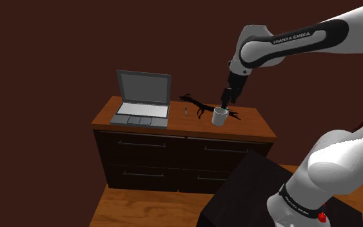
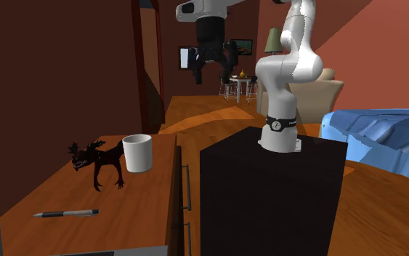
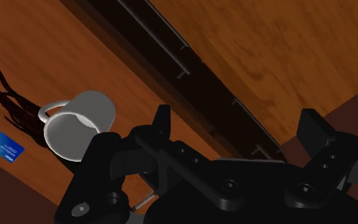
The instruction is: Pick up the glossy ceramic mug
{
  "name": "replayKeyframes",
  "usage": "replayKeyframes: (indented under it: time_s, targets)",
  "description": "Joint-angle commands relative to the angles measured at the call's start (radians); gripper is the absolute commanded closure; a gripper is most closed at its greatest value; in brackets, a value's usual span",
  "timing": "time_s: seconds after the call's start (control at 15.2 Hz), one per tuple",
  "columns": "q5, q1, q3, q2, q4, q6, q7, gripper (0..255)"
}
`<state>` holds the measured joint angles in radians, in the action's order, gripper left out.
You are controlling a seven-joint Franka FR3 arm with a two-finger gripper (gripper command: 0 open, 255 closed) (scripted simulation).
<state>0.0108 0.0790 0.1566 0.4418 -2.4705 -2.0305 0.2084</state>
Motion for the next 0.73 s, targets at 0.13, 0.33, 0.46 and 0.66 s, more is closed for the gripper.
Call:
replayKeyframes:
  time_s: [0.13, 0.33, 0.46, 0.66]
  targets:
    - [0.017, 0.017, 0.038, -0.124, 0.016, -0.120, 0.047, 0]
    - [0.019, 0.027, 0.064, -0.225, 0.044, -0.202, 0.083, 0]
    - [0.014, 0.034, 0.081, -0.296, 0.069, -0.253, 0.109, 0]
    - [-0.001, 0.045, 0.102, -0.404, 0.117, -0.322, 0.150, 0]
